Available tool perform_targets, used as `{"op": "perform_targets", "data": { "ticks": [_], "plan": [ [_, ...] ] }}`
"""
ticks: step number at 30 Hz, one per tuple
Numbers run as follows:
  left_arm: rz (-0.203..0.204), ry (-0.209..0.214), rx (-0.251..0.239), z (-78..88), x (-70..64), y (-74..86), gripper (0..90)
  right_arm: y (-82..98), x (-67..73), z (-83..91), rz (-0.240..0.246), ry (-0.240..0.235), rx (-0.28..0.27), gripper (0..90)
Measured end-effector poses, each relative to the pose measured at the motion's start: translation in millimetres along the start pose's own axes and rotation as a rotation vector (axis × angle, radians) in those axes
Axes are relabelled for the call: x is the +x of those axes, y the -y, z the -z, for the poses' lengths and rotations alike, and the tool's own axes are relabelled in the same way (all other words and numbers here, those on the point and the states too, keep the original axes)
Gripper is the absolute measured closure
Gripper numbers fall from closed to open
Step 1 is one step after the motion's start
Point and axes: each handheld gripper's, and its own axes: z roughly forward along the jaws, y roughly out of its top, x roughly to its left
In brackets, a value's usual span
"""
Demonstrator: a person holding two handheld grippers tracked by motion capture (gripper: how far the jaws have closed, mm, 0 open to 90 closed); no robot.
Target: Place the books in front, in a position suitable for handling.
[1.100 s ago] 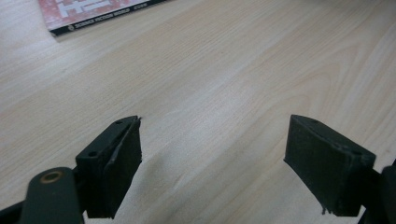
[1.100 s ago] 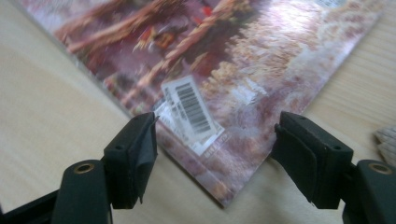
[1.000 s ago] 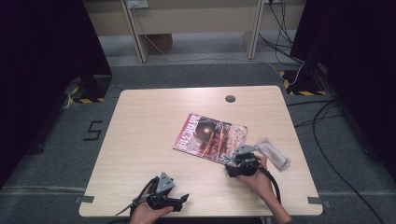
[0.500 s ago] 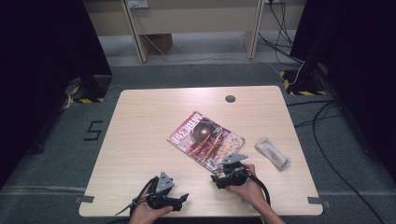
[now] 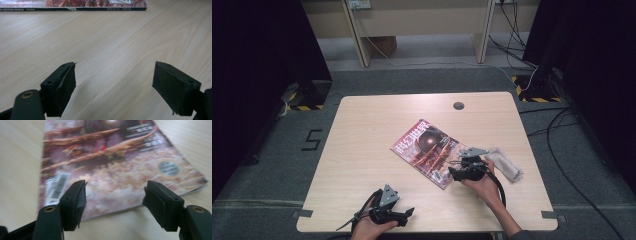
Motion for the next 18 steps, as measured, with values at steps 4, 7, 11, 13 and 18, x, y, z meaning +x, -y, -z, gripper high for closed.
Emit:
{"op": "perform_targets", "data": {
  "ticks": [4, 7, 11, 13, 18],
  "plan": [
    [0.002, -0.001, -0.002, -0.3, 0.4, 0.2, 18.1, -9.0, -11.9, -7.4, -0.025, 0.029, 0.004, 33.2],
    [0.005, -0.002, 0.002, -1.0, 0.3, 0.6, 18.1, -18.7, -19.0, -14.9, -0.027, 0.039, -0.001, 32.8],
    [0.006, -0.003, 0.004, -1.4, 0.3, 1.2, 18.1, -28.7, -25.3, -30.4, -0.047, 0.053, 0.004, 32.4],
    [0.008, -0.002, 0.0, -1.4, 0.8, 1.1, 18.1, -31.7, -27.6, -37.6, -0.037, 0.069, 0.016, 31.8],
    [0.005, -0.001, 0.004, -1.8, 0.1, 1.1, 18.1, -35.3, -37.5, -47.5, -0.035, 0.095, 0.019, 31.7]
  ]
}}
